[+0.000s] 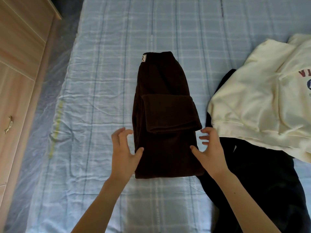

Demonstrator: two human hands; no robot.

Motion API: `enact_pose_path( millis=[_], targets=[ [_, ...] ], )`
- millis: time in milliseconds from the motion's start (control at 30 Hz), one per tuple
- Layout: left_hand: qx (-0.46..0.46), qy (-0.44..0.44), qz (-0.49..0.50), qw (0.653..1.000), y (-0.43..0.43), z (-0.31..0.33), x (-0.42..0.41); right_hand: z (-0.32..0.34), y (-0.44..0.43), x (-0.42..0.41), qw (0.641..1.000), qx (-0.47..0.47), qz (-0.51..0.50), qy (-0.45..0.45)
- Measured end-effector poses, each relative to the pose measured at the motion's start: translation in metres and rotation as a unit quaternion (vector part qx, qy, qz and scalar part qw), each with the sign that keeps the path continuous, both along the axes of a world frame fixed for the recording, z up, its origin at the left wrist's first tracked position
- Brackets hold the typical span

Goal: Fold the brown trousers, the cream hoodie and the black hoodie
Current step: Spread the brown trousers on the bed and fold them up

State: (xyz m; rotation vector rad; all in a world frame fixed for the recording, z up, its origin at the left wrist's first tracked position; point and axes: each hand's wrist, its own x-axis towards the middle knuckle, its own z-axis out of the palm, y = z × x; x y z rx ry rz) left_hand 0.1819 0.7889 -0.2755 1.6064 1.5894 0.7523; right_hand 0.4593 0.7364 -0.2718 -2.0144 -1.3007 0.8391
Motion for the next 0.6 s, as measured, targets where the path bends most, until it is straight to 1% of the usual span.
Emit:
enact_pose_path(
  millis=[33, 67, 133, 200, 300, 367, 467, 600],
  targets=[
    [0.04, 0.033, -0.026, 0.998, 0.012, -0.001, 0.001, -0.001, 0.008, 0.0, 1.0, 0.021, -0.012, -0.002],
    [0.058, 0.054, -0.057, 0.995, 0.026, -0.001, 0.004, -0.003, 0.018, 0.0, 0.999, 0.043, -0.011, 0.002],
    [0.096, 0.08, -0.118, 0.985, 0.052, -0.002, 0.014, -0.006, 0.038, -0.001, 0.997, 0.075, 0.021, 0.021],
    [0.143, 0.074, -0.159, 0.974, 0.075, -0.001, 0.024, -0.004, 0.057, -0.003, 0.993, 0.103, 0.049, 0.039],
    [0.173, 0.03, -0.168, 0.97, 0.103, 0.005, 0.034, 0.006, 0.079, -0.004, 0.985, 0.15, 0.024, 0.079],
    [0.165, -0.004, -0.165, 0.972, 0.117, 0.012, 0.036, 0.02, 0.093, -0.003, 0.978, 0.174, 0.001, 0.112],
    [0.118, -0.054, -0.162, 0.978, 0.137, 0.023, 0.039, 0.036, 0.118, 0.002, 0.972, 0.164, -0.038, 0.163],
    [0.058, -0.104, -0.105, 0.987, 0.165, 0.026, 0.05, 0.042, 0.157, 0.005, 0.964, 0.144, -0.071, 0.21]
  ],
)
